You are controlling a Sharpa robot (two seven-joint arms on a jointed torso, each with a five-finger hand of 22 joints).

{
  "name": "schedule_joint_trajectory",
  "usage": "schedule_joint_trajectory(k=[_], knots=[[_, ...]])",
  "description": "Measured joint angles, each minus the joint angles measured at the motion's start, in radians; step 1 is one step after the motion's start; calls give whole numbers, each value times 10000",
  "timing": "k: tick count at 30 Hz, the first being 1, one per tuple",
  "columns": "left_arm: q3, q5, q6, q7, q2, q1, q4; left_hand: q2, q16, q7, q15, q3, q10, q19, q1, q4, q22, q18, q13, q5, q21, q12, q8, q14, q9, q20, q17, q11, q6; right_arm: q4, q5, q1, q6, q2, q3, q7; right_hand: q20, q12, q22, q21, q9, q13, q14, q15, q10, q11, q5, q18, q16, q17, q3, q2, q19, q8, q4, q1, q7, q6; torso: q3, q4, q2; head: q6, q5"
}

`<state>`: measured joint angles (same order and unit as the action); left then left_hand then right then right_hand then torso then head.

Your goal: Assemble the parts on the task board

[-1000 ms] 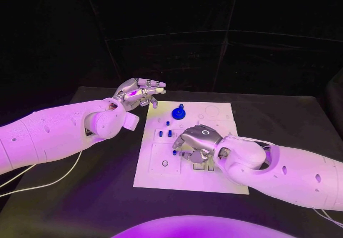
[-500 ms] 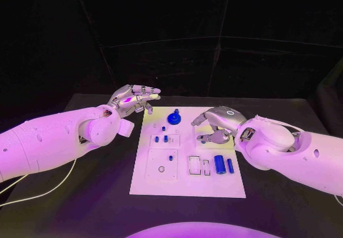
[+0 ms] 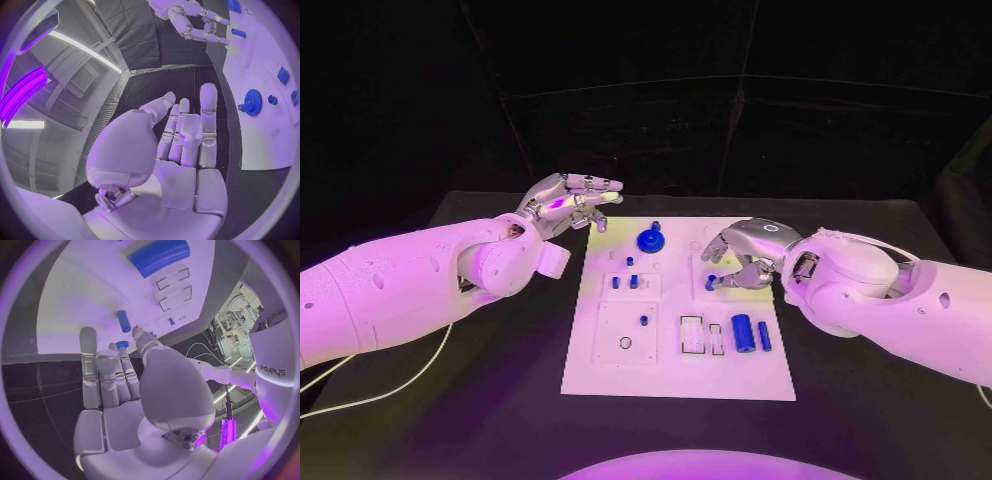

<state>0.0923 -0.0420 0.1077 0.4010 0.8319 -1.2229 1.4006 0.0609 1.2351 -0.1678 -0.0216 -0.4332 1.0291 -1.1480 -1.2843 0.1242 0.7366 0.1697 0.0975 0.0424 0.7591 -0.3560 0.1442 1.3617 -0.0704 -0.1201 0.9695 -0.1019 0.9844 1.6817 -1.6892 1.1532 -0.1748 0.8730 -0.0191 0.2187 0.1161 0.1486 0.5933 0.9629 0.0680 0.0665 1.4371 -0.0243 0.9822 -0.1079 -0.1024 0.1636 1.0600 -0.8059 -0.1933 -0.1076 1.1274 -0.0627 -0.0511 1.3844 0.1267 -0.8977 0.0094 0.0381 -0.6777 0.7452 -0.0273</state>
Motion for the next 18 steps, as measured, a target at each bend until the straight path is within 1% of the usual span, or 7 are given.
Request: schedule_joint_trajectory(k=[1, 2, 6, 9, 13, 15, 18], knots=[[0, 0, -2, -1, 0, 0, -3, 0, 0, 0, 0, 0, 0, 0, 0, 0, 0, -1, 0, 0, 0, 0, 0, 0, 0, 0, 0, 0, 0, -15, 13, 0, 100, -22, 0, 2, 16, 12, 12, 0, 0, 0, 12, 13, 50, -6, 0, -1, 32, -2, 9, 10, 42, 0, -9, 10, -9, -24, 1, 1, 0, 4, 0], [0, 0, -4, -2, -1, 0, -5, 0, 0, 0, 0, 0, 0, 0, 0, 0, 0, -1, 0, 0, 0, 0, 0, 0, 0, 0, 0, 0, 0, -32, 26, 0, 196, -43, 0, 3, 12, 51, 29, 4, 0, 0, 12, 13, 82, -8, 0, -1, 54, -10, 33, 56, 47, 0, -33, 55, 24, -57, 2, 1, 0, 8, 0], [1, 0, -11, -8, -2, 0, -21, 0, 0, 0, 0, 0, 0, 0, 0, 0, 1, -1, 0, 0, 0, 0, 0, 0, 0, 0, 1, 0, 0, -124, 73, 1, 548, -144, -1, 3, -19, 136, 99, 71, 1, 0, 67, 67, 230, 62, 0, -1, 92, -59, 65, 156, 147, -10, -10, 156, 23, -176, 3, 9, -1, 15, -9], [2, 0, -16, -12, -7, 0, -26, 0, 0, 0, 0, 0, 0, 0, 0, 0, -3, -1, 0, 0, 0, 0, 0, 0, 0, 0, 1, 0, 0, -230, 98, 1, 739, -246, -4, 3, -66, 201, 286, 237, 10, -12, 120, 120, 404, 94, 0, -1, 200, -174, 64, 316, 314, -41, -10, 316, 46, -291, 4, 9, -2, 16, -13], [3, 0, -25, -18, -15, 0, -33, 0, 0, 0, 0, 0, 0, 0, 0, 0, -7, 0, 0, 0, 0, 0, 0, 0, 0, 0, 1, 0, 0, -360, 113, 1, 919, -366, -4, 3, -94, 252, 669, 511, 9, -31, 191, 192, 730, 166, 73, -1, 348, -369, -200, 525, 545, -70, 20, 525, 134, -523, 5, 9, -7, 31, -17], [3, 0, -30, -20, -18, 0, -37, 0, 0, 0, 0, 0, 0, 0, 0, 0, -8, 0, -3, 0, 0, 0, 0, 0, -1, 0, 1, 0, 0, -413, 113, 1, 980, -418, -5, 3, -119, 252, 850, 645, 20, -30, 195, 196, 856, 188, 96, -2, 381, -436, -351, 584, 654, -96, 3, 584, 145, -660, 7, 9, -7, 36, -17], [3, 0, -36, -24, -19, 0, -41, 0, 0, 0, 0, 0, 0, 0, 0, 0, -7, 0, -8, 0, 0, 0, 0, 0, -1, 0, 1, 0, 0, -459, 111, 1, 1033, -474, -6, 0, -141, 252, 1099, 827, 29, -30, 245, 246, 1074, 224, 126, -2, 551, -603, -563, 594, 782, -129, -16, 593, 177, -863, 8, 9, -7, 47, -25]])
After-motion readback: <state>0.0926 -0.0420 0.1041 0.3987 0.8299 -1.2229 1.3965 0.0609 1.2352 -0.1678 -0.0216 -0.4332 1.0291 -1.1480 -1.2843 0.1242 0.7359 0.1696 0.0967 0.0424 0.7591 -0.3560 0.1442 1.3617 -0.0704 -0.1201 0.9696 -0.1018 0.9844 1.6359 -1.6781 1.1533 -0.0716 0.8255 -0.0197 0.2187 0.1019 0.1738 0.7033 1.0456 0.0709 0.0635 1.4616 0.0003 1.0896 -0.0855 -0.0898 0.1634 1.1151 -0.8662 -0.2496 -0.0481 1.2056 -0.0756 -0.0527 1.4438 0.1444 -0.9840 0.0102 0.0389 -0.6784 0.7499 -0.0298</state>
